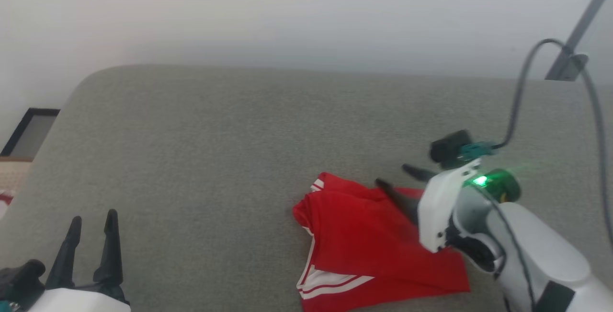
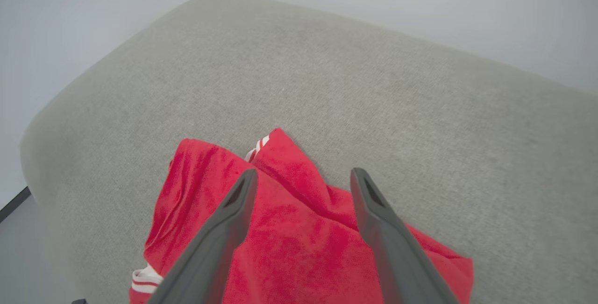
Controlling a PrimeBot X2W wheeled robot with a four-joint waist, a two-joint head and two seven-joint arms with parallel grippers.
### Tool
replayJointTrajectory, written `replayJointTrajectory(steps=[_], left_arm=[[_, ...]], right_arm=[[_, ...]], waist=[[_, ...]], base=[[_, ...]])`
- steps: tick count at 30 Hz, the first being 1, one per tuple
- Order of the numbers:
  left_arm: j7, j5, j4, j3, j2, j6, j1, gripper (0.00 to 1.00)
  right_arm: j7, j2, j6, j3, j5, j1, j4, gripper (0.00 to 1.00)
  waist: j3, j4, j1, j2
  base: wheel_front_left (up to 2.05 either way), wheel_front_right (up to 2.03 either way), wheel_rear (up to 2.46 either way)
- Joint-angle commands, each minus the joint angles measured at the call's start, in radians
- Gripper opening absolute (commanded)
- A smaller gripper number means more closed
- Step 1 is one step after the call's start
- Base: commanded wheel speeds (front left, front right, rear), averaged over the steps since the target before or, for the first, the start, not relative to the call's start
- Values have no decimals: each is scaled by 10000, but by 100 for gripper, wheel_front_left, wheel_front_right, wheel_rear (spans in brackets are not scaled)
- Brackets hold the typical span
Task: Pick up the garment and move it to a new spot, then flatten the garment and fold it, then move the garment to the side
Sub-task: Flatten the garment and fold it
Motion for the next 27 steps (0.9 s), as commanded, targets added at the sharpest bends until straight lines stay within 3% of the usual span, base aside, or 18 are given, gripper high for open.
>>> replayJointTrajectory(steps=[1,16,27], left_arm=[[-40,105,-40,43,21,-25,133,100],[-38,288,-207,453,45,-25,572,100],[-40,330,-248,548,96,-25,753,100]], right_arm=[[-227,-77,-5,-127,-79,102,-38,100],[-3440,-1105,-5,-2374,-1698,1301,9,100],[-4874,-844,-5,-4021,-2802,2544,488,100]], waist=[[-78,-174,0,-1],[-295,-1347,0,-1],[-383,-1766,0,-1]], base=[[0,0,0],[0,0,0],[0,0,0]])
